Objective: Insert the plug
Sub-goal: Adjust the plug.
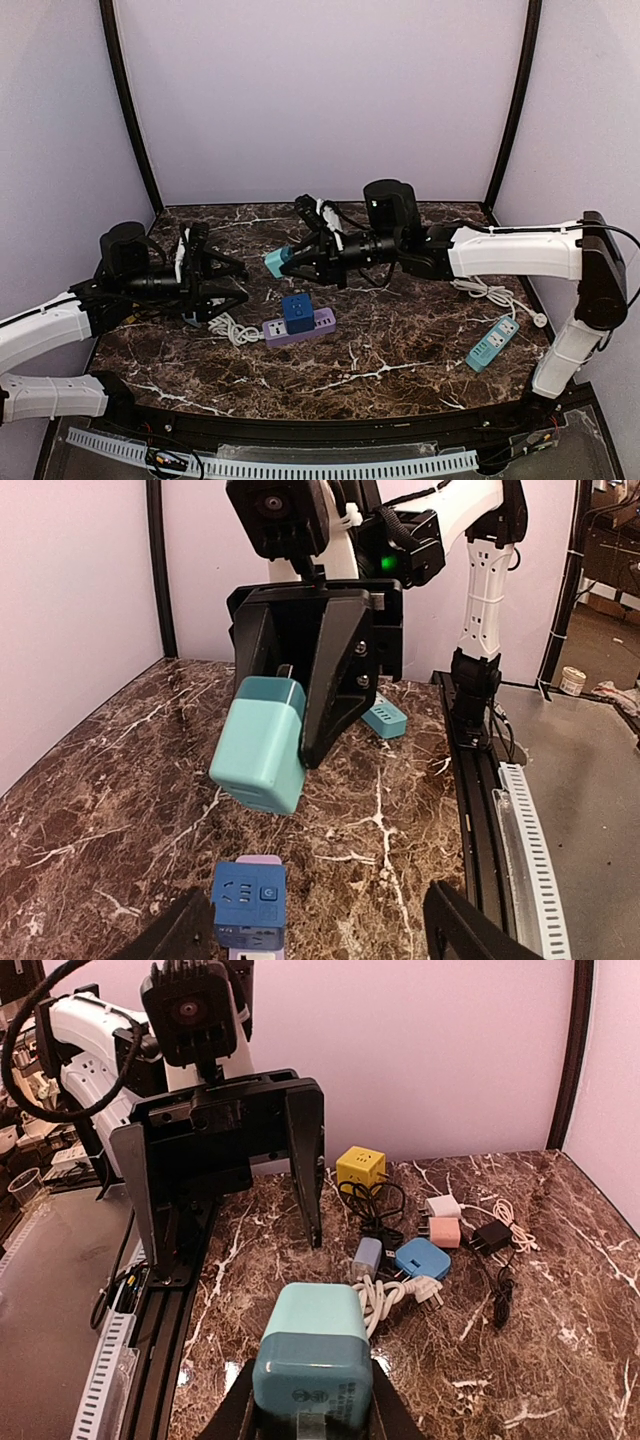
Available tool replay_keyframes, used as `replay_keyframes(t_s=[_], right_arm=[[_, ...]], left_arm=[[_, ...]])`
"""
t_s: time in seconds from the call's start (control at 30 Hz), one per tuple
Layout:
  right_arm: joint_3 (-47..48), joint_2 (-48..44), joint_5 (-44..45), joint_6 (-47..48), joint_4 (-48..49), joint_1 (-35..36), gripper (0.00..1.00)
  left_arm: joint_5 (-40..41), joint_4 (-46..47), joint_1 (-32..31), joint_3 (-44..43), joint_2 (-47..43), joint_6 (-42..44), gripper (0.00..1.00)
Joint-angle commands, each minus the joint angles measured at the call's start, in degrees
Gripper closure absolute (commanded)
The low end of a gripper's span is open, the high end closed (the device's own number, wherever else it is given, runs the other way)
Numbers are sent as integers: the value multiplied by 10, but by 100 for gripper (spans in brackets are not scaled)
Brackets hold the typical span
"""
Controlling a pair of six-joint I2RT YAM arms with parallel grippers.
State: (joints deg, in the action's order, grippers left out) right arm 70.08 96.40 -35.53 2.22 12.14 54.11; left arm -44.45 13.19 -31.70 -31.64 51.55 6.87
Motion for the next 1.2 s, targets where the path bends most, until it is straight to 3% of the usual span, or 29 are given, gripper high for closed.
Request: replay_keyframes(t_s=[0.0,0.13,0.47,0.8,0.97,1.03,1.17], right_arm=[[-15,-26,0,16,40,10,100],[-16,-26,-12,16,61,17,100],[7,4,-55,9,109,28,100],[11,15,-70,8,109,28,100],[10,15,-68,6,111,28,100],[11,17,-66,4,110,29,100],[15,21,-62,6,102,29,100]], left_arm=[[-39,19,2,-11,0,-7,28],[-48,61,-3,-11,12,-28,32],[43,121,-45,-23,51,-78,43],[8,145,-46,-31,59,-73,49],[-8,133,-52,-34,60,-52,68],[-9,134,-54,-34,60,-50,71],[-12,134,-59,-33,59,-45,67]])
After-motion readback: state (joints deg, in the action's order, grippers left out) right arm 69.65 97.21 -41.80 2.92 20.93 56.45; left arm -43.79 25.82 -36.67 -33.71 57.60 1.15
